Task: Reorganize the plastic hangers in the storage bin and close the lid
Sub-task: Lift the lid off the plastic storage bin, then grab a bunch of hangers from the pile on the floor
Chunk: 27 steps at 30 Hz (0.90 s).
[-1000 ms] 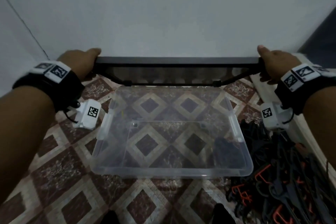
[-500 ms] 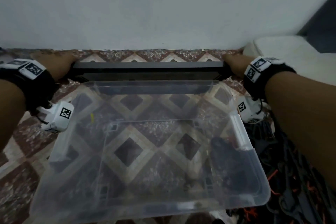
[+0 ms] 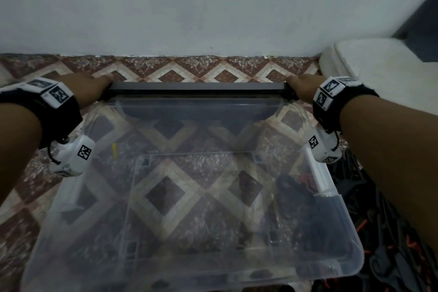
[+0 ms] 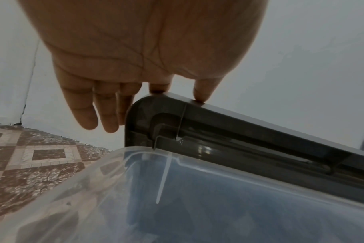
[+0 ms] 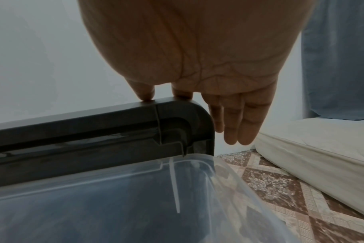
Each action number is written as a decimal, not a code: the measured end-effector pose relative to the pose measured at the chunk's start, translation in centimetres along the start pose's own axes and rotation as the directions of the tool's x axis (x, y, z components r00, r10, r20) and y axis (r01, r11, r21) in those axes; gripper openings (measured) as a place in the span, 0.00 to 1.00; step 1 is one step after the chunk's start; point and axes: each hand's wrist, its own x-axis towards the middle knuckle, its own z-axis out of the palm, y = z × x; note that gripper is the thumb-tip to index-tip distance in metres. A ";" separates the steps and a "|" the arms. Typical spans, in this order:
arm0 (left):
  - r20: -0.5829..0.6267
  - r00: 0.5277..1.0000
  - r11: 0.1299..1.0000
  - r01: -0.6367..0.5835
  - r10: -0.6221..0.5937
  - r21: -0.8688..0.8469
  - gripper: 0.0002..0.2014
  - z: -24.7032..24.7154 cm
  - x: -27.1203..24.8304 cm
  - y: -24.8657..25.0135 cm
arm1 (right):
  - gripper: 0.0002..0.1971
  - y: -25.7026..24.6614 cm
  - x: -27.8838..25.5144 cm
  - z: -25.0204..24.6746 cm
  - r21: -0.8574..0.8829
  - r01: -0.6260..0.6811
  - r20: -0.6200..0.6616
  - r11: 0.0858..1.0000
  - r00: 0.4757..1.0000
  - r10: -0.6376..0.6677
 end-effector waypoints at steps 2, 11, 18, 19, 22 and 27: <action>-0.038 0.999 0.998 0.025 -0.027 -0.049 0.28 -0.3 -0.1 0.0 | 0.37 0.3 0.1 0.1 0.084 -0.037 -0.017 0.996 0.999 0.039; -0.075 0.992 0.993 0.095 -0.101 -0.076 0.35 -0.6 -1.2 0.2 | 0.32 0.8 -0.7 0.1 0.120 -0.012 -0.079 0.993 0.997 0.022; -0.092 0.979 0.967 0.163 -0.183 -0.195 0.41 -2.6 -3.9 -0.2 | 0.30 1.7 -3.0 -0.9 0.313 -0.101 -0.151 0.944 0.976 0.154; -0.102 0.977 0.963 0.164 -0.189 -0.214 0.40 -3.3 -5.1 -0.2 | 0.30 2.2 -4.1 -1.7 0.328 -0.104 -0.152 0.939 0.975 0.161; -0.085 0.983 0.966 0.140 -0.162 -0.217 0.35 -5.3 -8.9 -0.6 | 0.31 4.6 -7.7 -4.8 0.343 -0.092 -0.171 0.935 0.972 0.159; -0.124 0.991 0.963 0.016 -0.051 -0.270 0.27 -8.2 -17.2 2.5 | 0.31 10.5 -16.9 -9.8 0.319 -0.122 -0.275 0.940 0.937 0.215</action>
